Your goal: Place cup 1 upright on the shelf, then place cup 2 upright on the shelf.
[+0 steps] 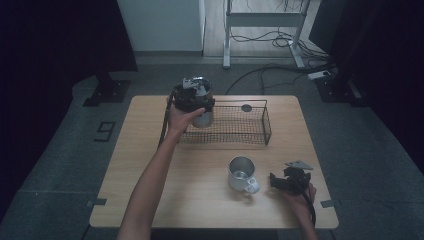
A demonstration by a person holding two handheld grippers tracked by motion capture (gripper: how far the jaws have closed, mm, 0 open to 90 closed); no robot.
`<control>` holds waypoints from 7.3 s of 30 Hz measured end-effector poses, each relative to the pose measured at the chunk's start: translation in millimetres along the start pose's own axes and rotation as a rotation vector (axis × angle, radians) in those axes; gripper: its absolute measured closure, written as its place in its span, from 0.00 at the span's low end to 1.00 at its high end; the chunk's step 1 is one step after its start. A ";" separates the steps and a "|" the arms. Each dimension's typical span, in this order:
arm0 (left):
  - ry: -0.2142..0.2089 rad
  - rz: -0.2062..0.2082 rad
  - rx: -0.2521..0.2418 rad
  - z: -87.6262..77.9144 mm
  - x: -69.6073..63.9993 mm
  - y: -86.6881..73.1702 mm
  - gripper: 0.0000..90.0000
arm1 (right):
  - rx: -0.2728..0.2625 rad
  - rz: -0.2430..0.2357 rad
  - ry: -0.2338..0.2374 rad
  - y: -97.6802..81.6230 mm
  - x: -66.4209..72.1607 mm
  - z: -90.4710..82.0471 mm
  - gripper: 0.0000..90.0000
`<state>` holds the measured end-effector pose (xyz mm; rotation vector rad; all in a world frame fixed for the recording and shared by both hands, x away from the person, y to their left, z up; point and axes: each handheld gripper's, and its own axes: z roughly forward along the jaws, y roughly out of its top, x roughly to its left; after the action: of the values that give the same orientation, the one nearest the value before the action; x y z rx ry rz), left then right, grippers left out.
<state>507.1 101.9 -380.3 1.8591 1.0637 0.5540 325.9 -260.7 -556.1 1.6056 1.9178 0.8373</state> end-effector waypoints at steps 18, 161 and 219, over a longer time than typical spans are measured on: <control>0.019 -0.014 0.030 26.6 4.7 -12.5 0.04 | -0.001 -0.002 0.000 0.0 -0.1 0.0 0.06; -0.001 0.000 -0.005 -51.9 -12.2 -89.0 0.04 | -0.006 0.007 -0.009 -0.6 -0.3 -1.2 0.09; -0.083 -0.088 0.148 -124.4 -27.0 -232.3 0.08 | -0.020 0.006 -0.009 -1.5 1.0 -2.8 0.14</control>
<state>299.6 192.0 -518.1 1.9350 1.1505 0.3516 322.7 -260.2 -555.3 1.6020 1.8938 0.8480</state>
